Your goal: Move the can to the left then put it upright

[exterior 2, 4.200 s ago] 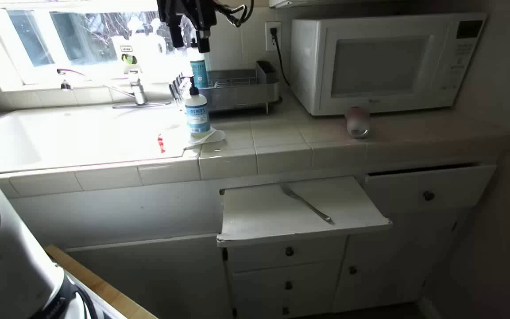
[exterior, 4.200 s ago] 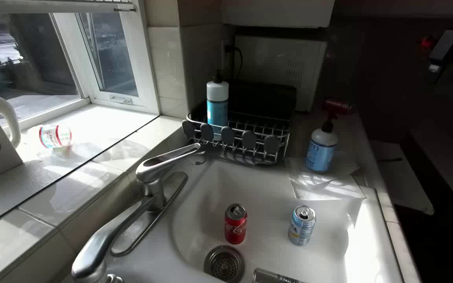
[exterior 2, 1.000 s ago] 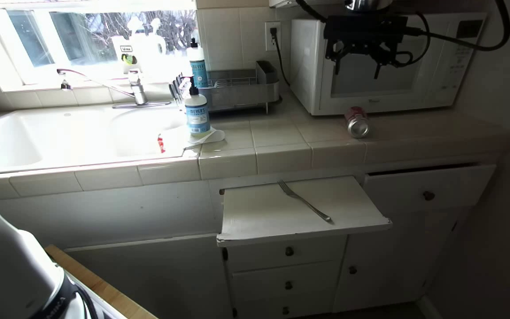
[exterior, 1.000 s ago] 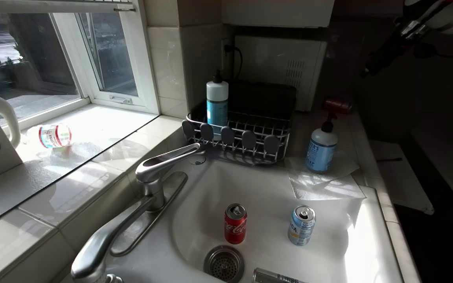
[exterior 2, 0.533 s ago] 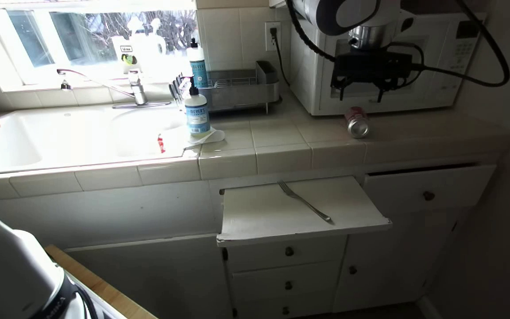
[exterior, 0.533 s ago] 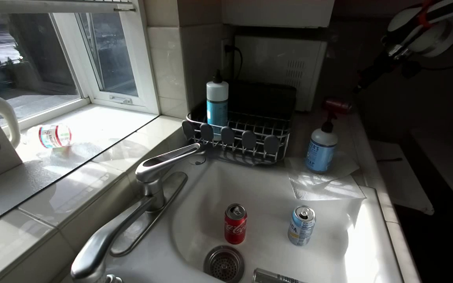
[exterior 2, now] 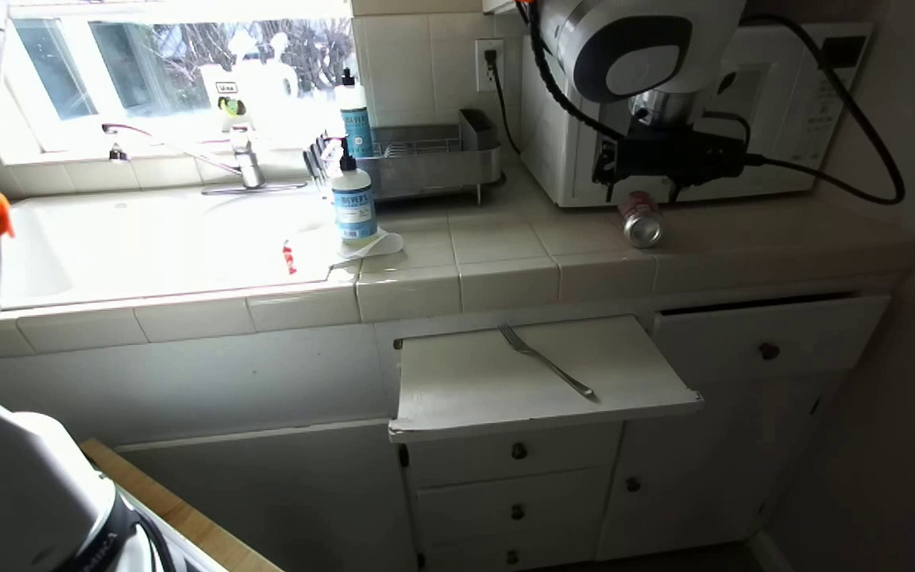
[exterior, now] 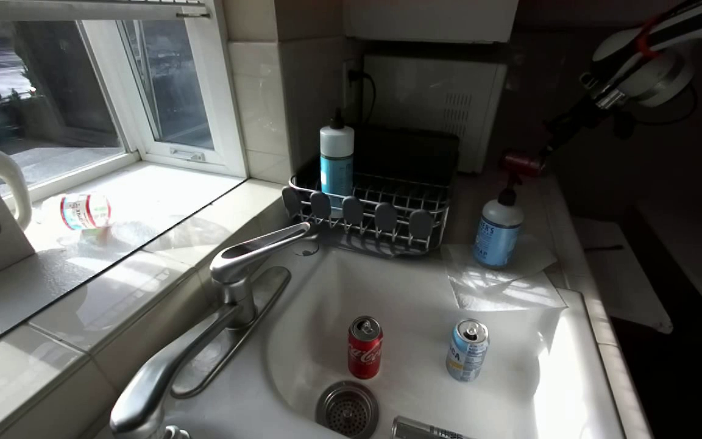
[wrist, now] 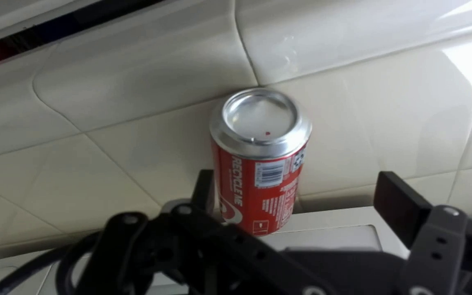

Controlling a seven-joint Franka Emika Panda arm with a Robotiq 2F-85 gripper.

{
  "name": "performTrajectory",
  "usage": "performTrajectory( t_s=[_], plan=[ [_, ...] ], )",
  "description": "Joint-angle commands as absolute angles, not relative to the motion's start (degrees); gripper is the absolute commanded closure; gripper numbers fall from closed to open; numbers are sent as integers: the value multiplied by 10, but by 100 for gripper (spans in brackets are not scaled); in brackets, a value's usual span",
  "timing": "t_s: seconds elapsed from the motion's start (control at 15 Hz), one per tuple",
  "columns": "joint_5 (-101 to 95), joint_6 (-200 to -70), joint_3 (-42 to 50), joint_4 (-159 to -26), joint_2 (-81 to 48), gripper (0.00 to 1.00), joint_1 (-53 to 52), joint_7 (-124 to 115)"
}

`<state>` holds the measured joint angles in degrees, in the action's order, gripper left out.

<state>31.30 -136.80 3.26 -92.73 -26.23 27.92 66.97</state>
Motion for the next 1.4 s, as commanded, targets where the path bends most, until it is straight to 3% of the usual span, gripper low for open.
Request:
performTrajectory(
  t_s=[0.0, 0.8, 0.93, 1.0, 1.2, 1.33],
  plan=[
    [344, -1397, 12, -911, -289, 0, 295, 719],
    [412, -1436, -15, -877, -347, 0, 317, 799],
    [410, -1435, -12, -876, -350, 11, 316, 796],
    [410, -1433, -12, -875, -351, 21, 316, 794],
    [401, -1431, -6, -879, -350, 30, 311, 780],
    [392, -1430, 1, -885, -344, 25, 306, 768]
  ],
)
